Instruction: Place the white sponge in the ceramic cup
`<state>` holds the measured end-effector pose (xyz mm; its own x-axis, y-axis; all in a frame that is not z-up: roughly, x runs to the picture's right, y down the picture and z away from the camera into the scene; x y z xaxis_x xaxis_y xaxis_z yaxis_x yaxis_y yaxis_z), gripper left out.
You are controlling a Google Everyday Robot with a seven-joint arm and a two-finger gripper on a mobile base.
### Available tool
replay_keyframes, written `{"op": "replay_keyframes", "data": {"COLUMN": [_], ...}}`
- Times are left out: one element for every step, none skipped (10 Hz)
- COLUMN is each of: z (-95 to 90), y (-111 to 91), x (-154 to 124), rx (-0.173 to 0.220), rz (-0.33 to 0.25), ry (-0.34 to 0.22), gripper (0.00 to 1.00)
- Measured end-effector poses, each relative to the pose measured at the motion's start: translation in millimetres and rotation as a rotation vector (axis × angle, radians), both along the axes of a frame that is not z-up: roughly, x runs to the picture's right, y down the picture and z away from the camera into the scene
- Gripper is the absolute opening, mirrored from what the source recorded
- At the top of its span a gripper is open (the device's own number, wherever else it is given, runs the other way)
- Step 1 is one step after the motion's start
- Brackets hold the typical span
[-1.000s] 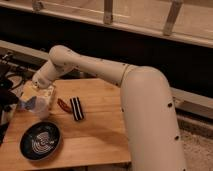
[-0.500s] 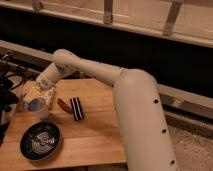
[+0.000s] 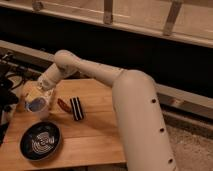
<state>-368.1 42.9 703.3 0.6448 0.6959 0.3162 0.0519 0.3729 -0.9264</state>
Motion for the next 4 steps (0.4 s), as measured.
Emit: {"op": "replay_keyframes", "data": {"z": [-2.5, -1.7, 2.3, 6.2], "y": [4.8, 5.4, 3.9, 2.0], "x": [-3.4, -4.2, -3.3, -0.3], "rx": [-0.001, -0.002, -0.002, -0.003], "rz": [-0.002, 0.0, -0.002, -0.004], "ry": [-0.003, -0.005, -0.013, -0.013], "gripper": [0.6, 0.5, 0.38, 0.3]}}
